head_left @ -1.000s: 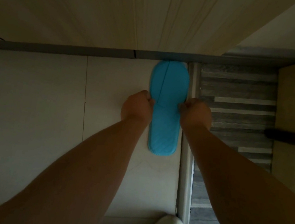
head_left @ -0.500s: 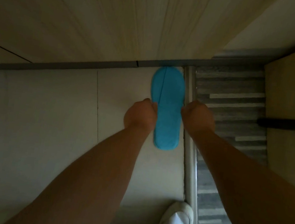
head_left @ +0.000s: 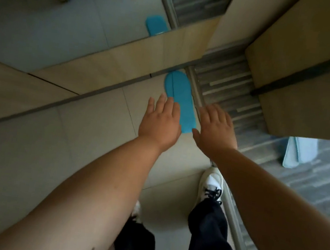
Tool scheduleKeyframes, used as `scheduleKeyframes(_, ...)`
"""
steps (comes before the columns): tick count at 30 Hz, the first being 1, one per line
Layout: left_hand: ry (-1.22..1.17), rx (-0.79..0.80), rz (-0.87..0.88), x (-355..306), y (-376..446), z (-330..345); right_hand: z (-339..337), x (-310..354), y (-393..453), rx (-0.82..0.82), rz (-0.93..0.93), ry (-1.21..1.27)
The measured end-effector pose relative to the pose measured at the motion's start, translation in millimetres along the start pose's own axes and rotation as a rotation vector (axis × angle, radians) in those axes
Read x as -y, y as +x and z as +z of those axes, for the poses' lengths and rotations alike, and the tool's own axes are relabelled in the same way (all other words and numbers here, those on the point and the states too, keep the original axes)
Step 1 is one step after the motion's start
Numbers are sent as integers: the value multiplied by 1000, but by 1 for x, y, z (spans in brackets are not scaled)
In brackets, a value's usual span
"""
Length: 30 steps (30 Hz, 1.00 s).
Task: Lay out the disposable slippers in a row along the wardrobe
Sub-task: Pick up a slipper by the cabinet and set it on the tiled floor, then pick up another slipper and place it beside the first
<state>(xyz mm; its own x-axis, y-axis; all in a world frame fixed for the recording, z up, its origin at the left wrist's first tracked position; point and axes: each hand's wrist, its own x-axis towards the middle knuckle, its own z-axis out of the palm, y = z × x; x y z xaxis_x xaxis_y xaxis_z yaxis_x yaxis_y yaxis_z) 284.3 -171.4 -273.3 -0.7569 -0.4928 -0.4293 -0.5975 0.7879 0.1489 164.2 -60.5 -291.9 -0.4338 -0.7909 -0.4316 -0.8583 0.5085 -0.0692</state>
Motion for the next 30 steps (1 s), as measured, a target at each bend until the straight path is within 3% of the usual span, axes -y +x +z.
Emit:
scheduleKeyframes(8,150,26,185,-33,-44,-44,-36,-4,-73,-61,184,94)
scheduleKeyframes(18,187,-13,345,-123,-40,-73,-53,-83,-141,-71,377,203)
scheduleKeyframes(30,175,9,351,-260,-29,-121,-99,-195,-206,-126,562,300)
